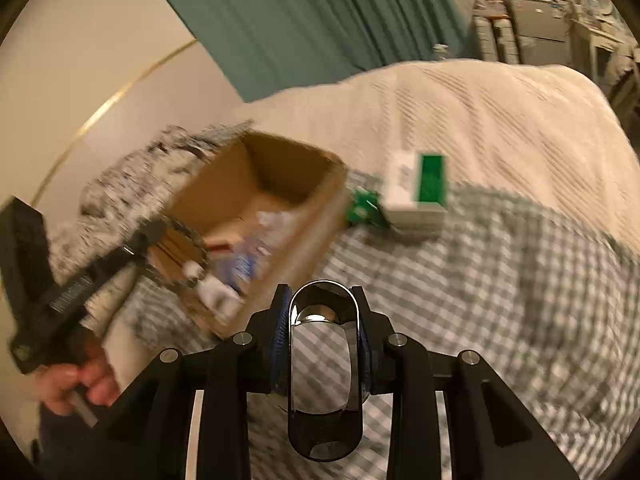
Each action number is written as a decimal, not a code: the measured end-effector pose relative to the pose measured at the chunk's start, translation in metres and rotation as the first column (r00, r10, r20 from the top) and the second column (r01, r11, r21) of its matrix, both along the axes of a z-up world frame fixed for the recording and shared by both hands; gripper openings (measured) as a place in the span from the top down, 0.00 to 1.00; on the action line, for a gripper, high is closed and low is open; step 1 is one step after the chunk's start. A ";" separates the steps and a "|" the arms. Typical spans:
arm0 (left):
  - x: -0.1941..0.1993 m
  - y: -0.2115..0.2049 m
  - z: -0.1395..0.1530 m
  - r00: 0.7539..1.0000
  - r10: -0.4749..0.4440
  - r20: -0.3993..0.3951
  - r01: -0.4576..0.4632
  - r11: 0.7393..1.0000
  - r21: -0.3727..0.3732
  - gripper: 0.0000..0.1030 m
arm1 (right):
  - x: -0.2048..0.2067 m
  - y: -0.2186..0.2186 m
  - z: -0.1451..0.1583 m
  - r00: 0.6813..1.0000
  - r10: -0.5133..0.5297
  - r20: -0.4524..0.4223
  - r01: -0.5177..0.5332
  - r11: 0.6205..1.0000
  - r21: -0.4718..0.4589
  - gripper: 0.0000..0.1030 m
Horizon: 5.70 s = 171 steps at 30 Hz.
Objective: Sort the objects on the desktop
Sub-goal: 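Carry the bracelet with left while right carries the case over the box, then open left to drop the bracelet in while right drops the case, then move both tools back toward the green sachet and white-green medicine box, then grasp the green sachet with left while right grasps the white-green medicine box, then carry the sachet with left while right carries the medicine box over the box, then open left to drop the sachet in while right drops the medicine box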
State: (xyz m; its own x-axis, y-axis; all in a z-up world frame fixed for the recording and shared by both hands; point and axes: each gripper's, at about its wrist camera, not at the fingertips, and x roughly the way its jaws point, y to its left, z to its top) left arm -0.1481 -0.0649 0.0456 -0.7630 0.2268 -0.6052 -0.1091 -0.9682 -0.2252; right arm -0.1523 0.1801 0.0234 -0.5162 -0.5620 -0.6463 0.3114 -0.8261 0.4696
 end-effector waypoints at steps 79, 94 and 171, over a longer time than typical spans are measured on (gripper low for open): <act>-0.089 0.105 -0.225 0.990 0.004 0.140 0.008 0.997 -0.080 0.24 | -0.154 0.005 -0.147 0.988 -0.154 -0.007 0.149 0.942 0.300 0.01; -0.110 0.116 -0.213 0.981 0.041 0.188 -0.033 0.998 -0.045 0.23 | -0.142 0.084 -0.130 0.983 -0.161 -0.088 0.183 0.897 0.403 0.22; 0.002 -0.032 -0.044 0.970 0.147 -0.194 -0.189 0.956 -0.223 0.00 | -0.035 -0.113 0.015 0.947 -0.026 -0.320 0.122 0.951 0.283 0.00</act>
State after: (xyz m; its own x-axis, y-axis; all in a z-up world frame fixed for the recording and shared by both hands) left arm -0.1458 -0.0967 0.0021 -0.8754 -0.0477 -0.4810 0.0426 -0.9989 0.0214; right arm -0.1876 0.0670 0.0380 -0.7493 -0.3228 -0.5782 0.3335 -0.9383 0.0915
